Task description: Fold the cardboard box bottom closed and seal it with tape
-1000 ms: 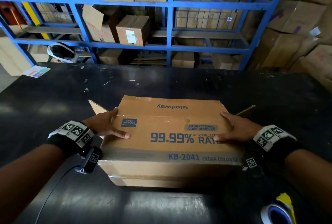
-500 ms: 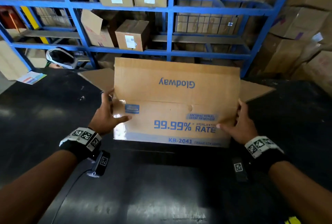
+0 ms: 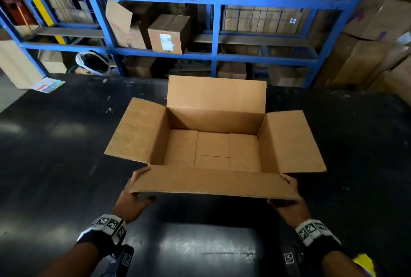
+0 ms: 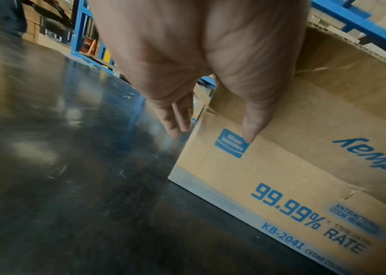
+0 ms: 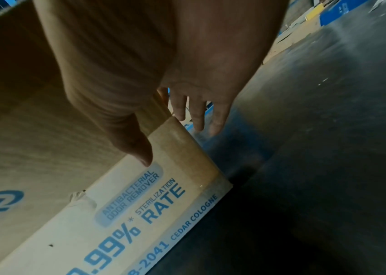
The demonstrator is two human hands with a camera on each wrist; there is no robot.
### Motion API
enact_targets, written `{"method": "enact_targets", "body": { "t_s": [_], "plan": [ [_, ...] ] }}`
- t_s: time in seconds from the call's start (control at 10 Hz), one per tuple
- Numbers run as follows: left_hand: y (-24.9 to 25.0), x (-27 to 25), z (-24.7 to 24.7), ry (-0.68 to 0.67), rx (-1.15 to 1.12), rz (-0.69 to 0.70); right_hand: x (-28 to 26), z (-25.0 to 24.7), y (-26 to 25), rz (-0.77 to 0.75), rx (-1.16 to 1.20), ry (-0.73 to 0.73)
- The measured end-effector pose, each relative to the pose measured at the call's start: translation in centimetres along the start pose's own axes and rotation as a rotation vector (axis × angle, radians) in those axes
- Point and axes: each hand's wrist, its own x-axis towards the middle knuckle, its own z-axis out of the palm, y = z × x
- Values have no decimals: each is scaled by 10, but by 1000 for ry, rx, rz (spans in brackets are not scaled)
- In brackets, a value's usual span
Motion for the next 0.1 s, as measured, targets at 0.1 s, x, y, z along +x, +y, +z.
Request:
{"method": "enact_targets", "body": {
  "t_s": [0.1],
  "plan": [
    [-9,-7,-8,-14,-40,-14,-2,-8,-1,17,-39,17]
  ]
}}
